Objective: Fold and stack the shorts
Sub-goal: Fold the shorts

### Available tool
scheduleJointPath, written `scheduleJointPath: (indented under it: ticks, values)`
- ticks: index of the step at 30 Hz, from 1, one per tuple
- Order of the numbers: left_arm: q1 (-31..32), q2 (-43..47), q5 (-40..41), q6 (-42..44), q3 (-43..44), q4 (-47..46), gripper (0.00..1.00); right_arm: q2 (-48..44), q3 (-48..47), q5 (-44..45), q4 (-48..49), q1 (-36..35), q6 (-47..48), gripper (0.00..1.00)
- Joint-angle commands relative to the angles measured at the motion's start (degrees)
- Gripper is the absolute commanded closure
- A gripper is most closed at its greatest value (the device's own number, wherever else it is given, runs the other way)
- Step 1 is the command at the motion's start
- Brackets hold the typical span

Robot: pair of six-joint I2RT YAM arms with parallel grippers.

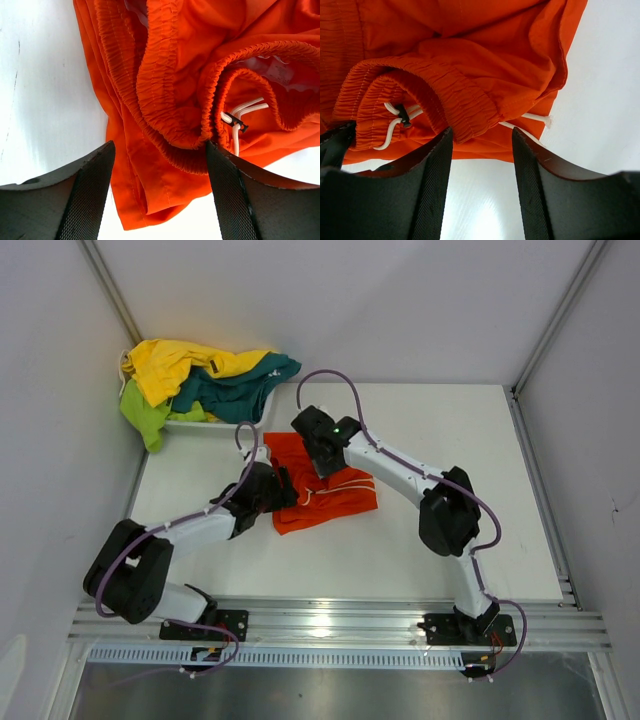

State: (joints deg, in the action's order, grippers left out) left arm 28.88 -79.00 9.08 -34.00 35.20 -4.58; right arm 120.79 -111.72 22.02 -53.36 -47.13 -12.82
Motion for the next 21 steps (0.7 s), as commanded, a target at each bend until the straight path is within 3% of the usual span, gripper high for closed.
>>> scheduleJointPath:
  ticks: [1,21]
  values:
    - [0.6,-1.6,1.3,0.9,2.6,-1.9,0.24,0.6,-2.5,1.4,0.5,-0.2,1.0,0.48]
    - [0.9,-3.0,1.1,0.4,2.5,-2.6,0.25,-4.0,2.6,-1.0,1.8,-1.4,1.1,0.48]
